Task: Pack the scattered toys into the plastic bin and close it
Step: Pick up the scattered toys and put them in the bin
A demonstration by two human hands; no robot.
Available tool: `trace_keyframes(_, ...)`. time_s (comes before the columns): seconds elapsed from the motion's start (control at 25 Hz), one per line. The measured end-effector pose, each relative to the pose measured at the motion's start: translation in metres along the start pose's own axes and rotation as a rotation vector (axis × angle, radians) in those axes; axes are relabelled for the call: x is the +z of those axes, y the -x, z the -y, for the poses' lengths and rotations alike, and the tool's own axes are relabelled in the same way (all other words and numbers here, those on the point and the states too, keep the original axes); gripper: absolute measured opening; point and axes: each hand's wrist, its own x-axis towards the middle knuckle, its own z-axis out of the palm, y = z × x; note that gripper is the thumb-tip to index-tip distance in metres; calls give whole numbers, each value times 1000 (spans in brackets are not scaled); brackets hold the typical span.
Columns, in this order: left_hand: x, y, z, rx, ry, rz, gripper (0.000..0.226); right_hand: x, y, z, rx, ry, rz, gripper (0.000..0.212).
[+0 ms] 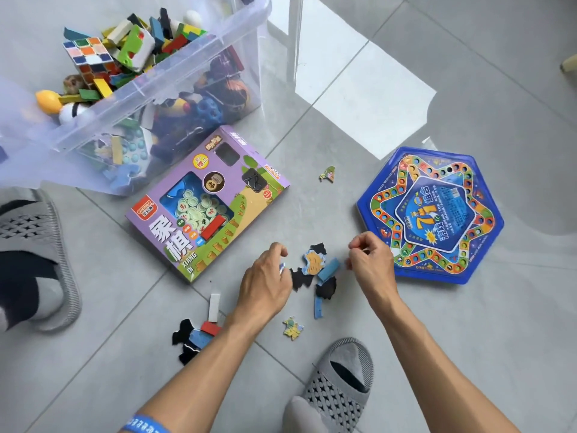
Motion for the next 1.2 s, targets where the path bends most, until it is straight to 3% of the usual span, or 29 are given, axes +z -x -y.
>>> trace_keyframes(0.08,11,7,-1,72,-288,86,39,-3,5,-7,-24,80,18,21)
trace_keyframes(0.16,18,6,0,89,-440,121,44,-6,14,-16,-217,369,135,26)
trace_keyframes(0.28,19,0,2,76,-389,122,26,-7,16,-34,-539,801,268,35)
trace_keyframes(0.36,19,0,4,98,-279,119,9,-6,9,-37,-618,872,244,21)
trace_keyframes(0.4,18,1,6,99,-221,107,12,-5,7,-35,-623,878,243,17)
trace_keyframes(0.52,17,6,11,12,-83,68,26,-4,3,-30,-572,818,213,12)
trace_keyframes(0.68,15,9,-1,-71,-61,-89,27,-3,19,-30,-339,566,86,17)
trace_keyframes(0.84,36,11,-26,12,-349,111,64,-3,46,-41,-179,446,21,16)
trace_keyframes(0.92,48,10,-25,2,-374,137,55,-2,55,-45,-132,429,11,9)
trace_keyframes(1.04,55,5,-13,-52,-190,111,32,-1,58,-43,-15,441,23,10)
trace_keyframes(1.2,38,13,-13,-97,-28,48,31,13,66,-40,-80,588,83,32)
